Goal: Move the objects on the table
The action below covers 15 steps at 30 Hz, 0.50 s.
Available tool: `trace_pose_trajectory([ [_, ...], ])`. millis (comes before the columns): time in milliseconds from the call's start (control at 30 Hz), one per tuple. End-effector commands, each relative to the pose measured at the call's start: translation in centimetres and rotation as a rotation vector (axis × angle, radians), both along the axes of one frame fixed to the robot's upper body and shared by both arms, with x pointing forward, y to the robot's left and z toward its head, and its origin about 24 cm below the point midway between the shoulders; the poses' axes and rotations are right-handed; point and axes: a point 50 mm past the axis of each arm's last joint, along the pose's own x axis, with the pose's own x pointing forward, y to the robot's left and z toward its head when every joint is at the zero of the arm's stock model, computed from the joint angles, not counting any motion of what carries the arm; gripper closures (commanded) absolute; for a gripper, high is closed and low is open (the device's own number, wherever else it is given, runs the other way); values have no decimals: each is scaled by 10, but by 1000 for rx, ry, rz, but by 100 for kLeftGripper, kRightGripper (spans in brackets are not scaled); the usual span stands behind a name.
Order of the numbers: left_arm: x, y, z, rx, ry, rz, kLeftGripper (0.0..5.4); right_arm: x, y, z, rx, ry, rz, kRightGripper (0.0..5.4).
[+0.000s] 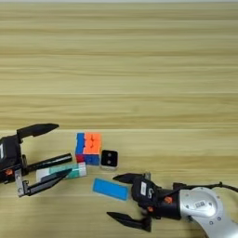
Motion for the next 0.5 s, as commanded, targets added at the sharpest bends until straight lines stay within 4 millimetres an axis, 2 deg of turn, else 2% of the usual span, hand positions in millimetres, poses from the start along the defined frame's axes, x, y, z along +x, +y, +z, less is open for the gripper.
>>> trace_pose_trajectory([
  [33,0,1,2,10,-14,6,0,-4,-5,-6,-47,63,6,179],
  [500,-1,1,2,6,-12,7,0,-3,-5,-6,-21,68,-10,366],
])
